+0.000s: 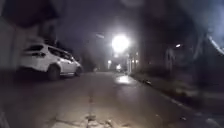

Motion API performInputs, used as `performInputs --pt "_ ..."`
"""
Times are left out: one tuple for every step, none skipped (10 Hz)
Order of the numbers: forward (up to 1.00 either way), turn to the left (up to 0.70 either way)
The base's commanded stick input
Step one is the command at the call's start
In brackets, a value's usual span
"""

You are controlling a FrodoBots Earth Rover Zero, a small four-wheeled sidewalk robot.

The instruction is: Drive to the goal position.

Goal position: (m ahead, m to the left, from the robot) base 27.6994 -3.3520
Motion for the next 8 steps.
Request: performInputs --pt "0.7 0.0" --pt "0.7 0.0" --pt "0.7 0.0" --pt "0.7 0.0" --pt "0.7 0.0" --pt "0.7 0.0" --pt "0.7 0.0" --pt "0.7 0.0"
